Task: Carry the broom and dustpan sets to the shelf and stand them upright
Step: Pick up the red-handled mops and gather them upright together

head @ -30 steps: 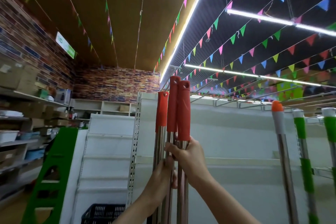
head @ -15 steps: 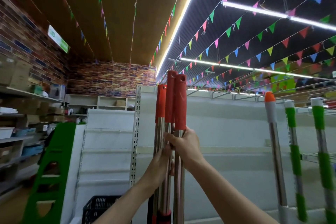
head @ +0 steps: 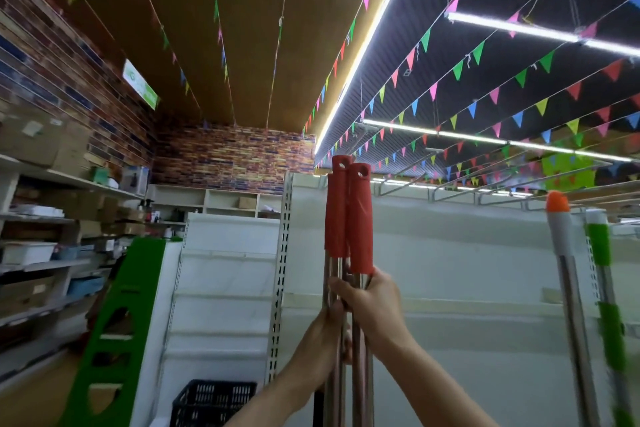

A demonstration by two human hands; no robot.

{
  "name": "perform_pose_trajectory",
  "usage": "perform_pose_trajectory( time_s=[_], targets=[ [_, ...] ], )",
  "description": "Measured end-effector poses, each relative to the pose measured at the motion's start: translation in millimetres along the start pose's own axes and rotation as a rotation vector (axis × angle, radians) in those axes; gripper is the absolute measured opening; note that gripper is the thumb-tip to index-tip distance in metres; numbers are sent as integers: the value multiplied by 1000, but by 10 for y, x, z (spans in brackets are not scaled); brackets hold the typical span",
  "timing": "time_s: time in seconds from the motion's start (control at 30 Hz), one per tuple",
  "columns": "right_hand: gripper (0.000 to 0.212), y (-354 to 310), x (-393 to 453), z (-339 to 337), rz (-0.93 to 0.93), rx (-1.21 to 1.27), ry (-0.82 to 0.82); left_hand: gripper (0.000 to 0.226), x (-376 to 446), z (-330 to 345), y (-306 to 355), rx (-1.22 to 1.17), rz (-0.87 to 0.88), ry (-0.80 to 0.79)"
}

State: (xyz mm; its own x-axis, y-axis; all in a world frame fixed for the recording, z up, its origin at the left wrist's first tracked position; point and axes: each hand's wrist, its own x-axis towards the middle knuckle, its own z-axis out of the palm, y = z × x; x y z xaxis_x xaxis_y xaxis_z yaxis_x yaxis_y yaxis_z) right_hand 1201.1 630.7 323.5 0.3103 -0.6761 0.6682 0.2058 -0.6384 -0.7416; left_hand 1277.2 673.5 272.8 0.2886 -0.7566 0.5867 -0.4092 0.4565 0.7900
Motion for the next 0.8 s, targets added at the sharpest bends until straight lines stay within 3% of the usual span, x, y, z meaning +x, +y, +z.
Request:
perform_pose_trajectory(
  time_s=[0.13,0.3,0.8],
  targets=[
    [19,4,21,-114,-25,10,1,38,-40,48,111,-8,42,-67],
    [16,12,-39,-121,-47,28,18,51,-24,61,40,-68,64,-41],
    [18,72,9,-185,-31,169,-18,44,25,63,-2,-88,73,-83]
  ],
)
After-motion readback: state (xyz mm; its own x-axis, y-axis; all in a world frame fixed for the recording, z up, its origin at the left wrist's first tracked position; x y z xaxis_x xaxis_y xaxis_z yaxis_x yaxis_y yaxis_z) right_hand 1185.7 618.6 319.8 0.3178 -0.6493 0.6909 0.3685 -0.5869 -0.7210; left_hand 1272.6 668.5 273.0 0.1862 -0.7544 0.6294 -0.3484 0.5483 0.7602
